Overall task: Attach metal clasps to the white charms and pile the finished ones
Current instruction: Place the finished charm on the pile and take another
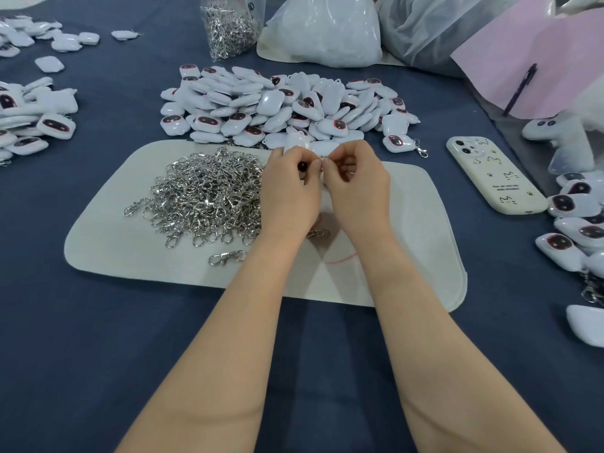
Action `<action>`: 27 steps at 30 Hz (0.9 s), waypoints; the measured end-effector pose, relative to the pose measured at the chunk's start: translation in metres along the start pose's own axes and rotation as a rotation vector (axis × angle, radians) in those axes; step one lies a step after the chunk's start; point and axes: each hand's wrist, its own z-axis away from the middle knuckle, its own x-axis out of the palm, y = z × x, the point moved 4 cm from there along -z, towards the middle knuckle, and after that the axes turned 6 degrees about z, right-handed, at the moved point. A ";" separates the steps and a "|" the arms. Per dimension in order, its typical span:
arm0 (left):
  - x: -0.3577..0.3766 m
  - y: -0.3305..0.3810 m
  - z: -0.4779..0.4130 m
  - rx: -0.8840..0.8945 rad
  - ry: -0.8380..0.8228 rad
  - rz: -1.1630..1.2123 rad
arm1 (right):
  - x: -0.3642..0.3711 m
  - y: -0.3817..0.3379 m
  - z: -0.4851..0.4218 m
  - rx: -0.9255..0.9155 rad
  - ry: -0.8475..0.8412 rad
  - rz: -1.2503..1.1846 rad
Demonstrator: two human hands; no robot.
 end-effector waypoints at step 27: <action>-0.002 0.000 0.000 -0.029 -0.044 0.004 | 0.001 -0.002 0.003 -0.146 -0.078 0.154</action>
